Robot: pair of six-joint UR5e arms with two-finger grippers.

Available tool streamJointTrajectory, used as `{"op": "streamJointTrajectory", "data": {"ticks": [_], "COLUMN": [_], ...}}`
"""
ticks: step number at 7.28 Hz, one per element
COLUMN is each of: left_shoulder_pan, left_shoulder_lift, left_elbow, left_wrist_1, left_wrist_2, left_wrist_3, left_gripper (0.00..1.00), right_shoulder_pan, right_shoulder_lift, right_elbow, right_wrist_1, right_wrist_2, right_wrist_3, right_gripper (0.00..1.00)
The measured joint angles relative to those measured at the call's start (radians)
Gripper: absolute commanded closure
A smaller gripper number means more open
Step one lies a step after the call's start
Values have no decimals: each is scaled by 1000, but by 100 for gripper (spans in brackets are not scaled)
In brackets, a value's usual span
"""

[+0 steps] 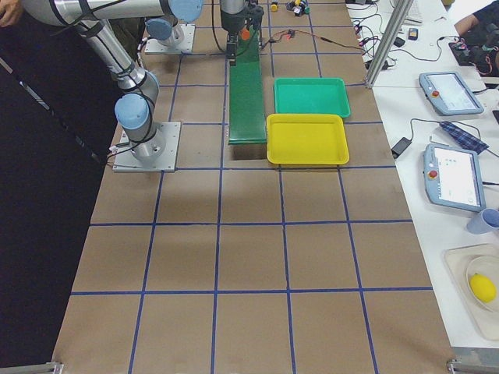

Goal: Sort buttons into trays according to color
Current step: 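Carry the battery onto the green conveyor and open the left gripper, then move the left gripper to the small orange cylinder and grasp it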

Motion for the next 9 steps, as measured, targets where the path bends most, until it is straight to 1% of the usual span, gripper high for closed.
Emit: {"op": "streamJointTrajectory", "data": {"ticks": [2, 3, 5, 7, 8, 9], "left_shoulder_pan": [32, 96, 311, 505, 589, 649], "left_shoulder_lift": [35, 44, 48, 31, 12, -9], "left_elbow": [19, 27, 30, 22, 8, -17], "left_wrist_1": [-32, -42, -75, -85, -69, -20], "left_wrist_2": [-2, -3, -4, -2, 0, 4], "left_wrist_3": [44, 84, 206, 373, 465, 535], "left_gripper": [0, 0, 0, 0, 0, 0], "right_shoulder_pan": [0, 0, -1, 0, -1, -1], "right_shoulder_lift": [-3, -3, -4, -4, -4, -4], "right_elbow": [5, 6, 7, 7, 7, 7], "right_wrist_1": [-1, -1, -1, -2, -1, -1], "right_wrist_2": [1, 0, 0, 0, 0, 0], "right_wrist_3": [0, 0, -1, -1, -2, -2], "right_gripper": [0, 0, 0, 0, 0, 0]}}
